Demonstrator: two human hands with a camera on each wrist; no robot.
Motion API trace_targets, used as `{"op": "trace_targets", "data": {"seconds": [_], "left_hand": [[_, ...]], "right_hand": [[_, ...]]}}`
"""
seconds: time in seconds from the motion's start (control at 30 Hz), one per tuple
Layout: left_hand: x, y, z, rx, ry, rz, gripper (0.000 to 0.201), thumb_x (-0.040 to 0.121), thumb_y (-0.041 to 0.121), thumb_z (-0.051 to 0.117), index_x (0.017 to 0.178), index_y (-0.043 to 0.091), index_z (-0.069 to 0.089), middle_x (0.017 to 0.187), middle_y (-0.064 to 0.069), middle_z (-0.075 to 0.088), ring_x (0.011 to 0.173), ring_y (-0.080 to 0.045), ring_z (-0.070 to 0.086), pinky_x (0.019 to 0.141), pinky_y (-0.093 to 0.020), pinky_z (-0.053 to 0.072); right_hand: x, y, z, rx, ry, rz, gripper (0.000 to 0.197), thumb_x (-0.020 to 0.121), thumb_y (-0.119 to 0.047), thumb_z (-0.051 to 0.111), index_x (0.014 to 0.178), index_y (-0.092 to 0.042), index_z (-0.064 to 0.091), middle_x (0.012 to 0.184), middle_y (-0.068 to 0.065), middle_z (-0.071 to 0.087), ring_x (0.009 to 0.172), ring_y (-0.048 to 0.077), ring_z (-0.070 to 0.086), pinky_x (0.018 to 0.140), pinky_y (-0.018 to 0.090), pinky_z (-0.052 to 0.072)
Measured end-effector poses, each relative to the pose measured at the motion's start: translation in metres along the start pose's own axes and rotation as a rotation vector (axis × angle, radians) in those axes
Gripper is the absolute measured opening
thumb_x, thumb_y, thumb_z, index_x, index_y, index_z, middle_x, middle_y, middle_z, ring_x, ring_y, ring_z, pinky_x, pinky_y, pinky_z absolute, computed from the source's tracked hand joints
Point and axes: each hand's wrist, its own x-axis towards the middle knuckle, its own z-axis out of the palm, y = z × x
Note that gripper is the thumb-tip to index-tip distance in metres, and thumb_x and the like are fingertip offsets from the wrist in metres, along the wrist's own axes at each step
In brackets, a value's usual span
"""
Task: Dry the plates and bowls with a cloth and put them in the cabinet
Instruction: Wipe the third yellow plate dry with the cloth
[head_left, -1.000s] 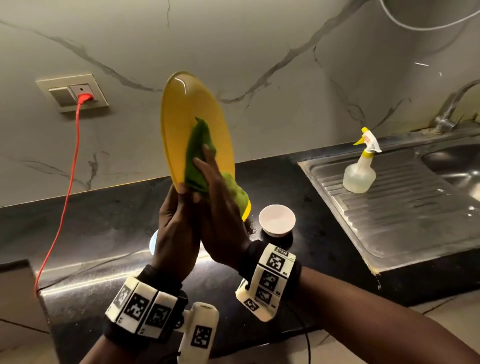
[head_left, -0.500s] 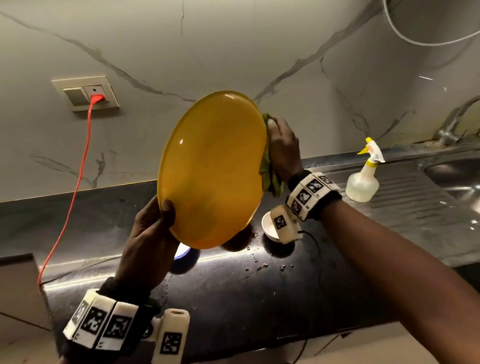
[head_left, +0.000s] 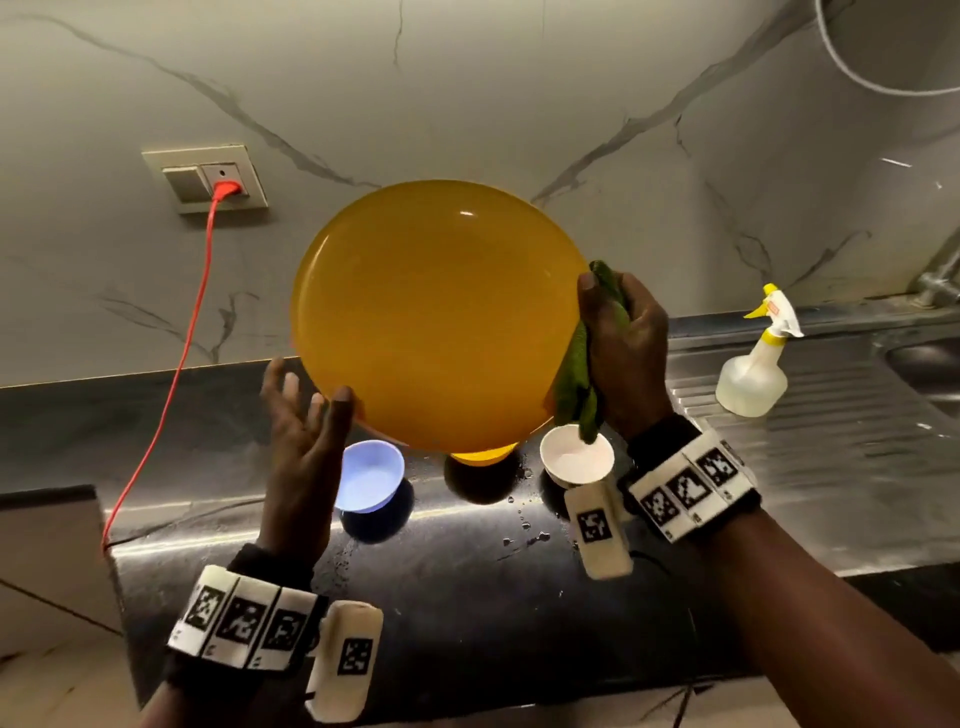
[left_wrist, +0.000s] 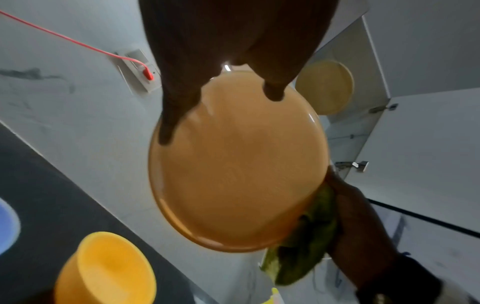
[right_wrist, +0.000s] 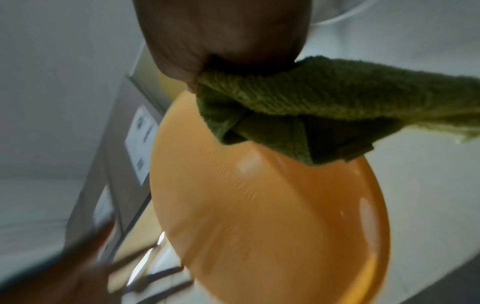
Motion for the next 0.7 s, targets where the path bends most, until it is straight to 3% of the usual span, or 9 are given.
{"op": "trace_targets", "data": {"seconds": [0.07,0.1,0.2,0.3,0.4,0.47,0.53,0.63,0.7], "left_hand": [[-0.003,0.005,0.011,-0.004,-0.069,0.043,0.09,0.089,0.055,0.061,0.157,0.033,0.006,0.155,0.031,0.027,0.139,-0.005,0.04,0.111,-0.049,0.041],[-0.005,0.008,0.017,-0.051,-0.113,0.037,0.101,0.08,0.066,0.066,0.157,0.036,0.006,0.154,0.034,0.028,0.14,-0.006,0.04,0.108,-0.048,0.044],[-0.008,0.016,0.028,-0.321,-0.149,-0.076,0.122,0.062,0.075,0.075,0.157,0.035,0.011,0.156,0.006,0.04,0.137,-0.022,0.049,0.099,-0.05,0.051],[-0.009,0.026,0.029,-0.453,-0.135,-0.156,0.119,0.064,0.076,0.073,0.156,0.025,0.019,0.147,-0.012,0.051,0.128,-0.034,0.056,0.095,-0.05,0.054],[-0.008,0.025,0.027,-0.486,0.07,-0.202,0.08,0.086,0.06,0.063,0.151,0.025,0.032,0.142,-0.009,0.056,0.123,-0.029,0.06,0.085,-0.044,0.057],[-0.006,0.022,0.026,-0.488,0.181,-0.218,0.058,0.099,0.052,0.046,0.15,0.026,0.037,0.139,-0.006,0.059,0.115,-0.023,0.065,0.074,-0.033,0.059],[-0.004,0.017,0.022,-0.43,0.159,-0.229,0.066,0.095,0.065,0.038,0.151,0.029,0.034,0.14,-0.006,0.058,0.113,-0.022,0.066,0.07,-0.03,0.06],[-0.006,0.016,0.023,-0.313,0.107,-0.159,0.087,0.076,0.086,0.046,0.151,0.046,0.028,0.15,-0.006,0.047,0.125,-0.031,0.058,0.088,-0.049,0.057],[-0.01,0.012,0.028,-0.213,0.102,-0.042,0.075,0.082,0.081,0.041,0.15,0.053,0.023,0.158,0.0,0.035,0.136,-0.027,0.048,0.102,-0.048,0.049]], "right_hand": [[-0.014,-0.013,0.009,-0.155,0.036,-0.251,0.019,0.095,-0.036,0.055,0.099,-0.018,0.061,0.081,-0.014,0.06,0.07,-0.001,0.056,0.064,0.022,0.049],[-0.022,-0.017,0.013,-0.221,0.021,-0.409,0.015,0.093,-0.031,0.057,0.102,-0.019,0.061,0.085,-0.013,0.063,0.07,-0.001,0.059,0.062,0.022,0.051],[-0.059,-0.008,0.024,-0.381,-0.106,-0.787,0.022,0.086,-0.008,0.065,0.103,-0.019,0.056,0.089,0.003,0.068,0.071,0.021,0.065,0.062,0.035,0.053],[-0.087,0.004,0.027,-0.289,-0.271,-0.831,0.026,0.086,-0.004,0.07,0.106,-0.013,0.057,0.098,0.001,0.063,0.08,0.019,0.059,0.073,0.035,0.049],[-0.101,0.011,0.03,-0.226,-0.46,-0.782,0.028,0.087,-0.006,0.072,0.112,-0.01,0.06,0.104,0.002,0.067,0.086,0.019,0.063,0.078,0.031,0.052],[-0.106,0.007,0.033,-0.119,-0.574,-0.551,0.025,0.094,-0.015,0.065,0.117,-0.008,0.063,0.111,0.004,0.069,0.097,0.013,0.066,0.085,0.025,0.054],[-0.108,0.004,0.035,-0.03,-0.668,-0.253,0.029,0.096,-0.016,0.06,0.124,-0.009,0.063,0.124,-0.001,0.065,0.112,0.007,0.063,0.094,0.023,0.052],[-0.116,0.007,0.046,-0.094,-0.777,-0.171,0.04,0.1,-0.018,0.053,0.138,-0.009,0.052,0.144,0.002,0.051,0.137,0.011,0.045,0.111,0.029,0.041],[-0.121,0.01,0.058,-0.124,-0.831,-0.18,0.05,0.101,-0.018,0.048,0.149,-0.009,0.038,0.155,0.006,0.037,0.146,0.017,0.031,0.118,0.035,0.032]]}}
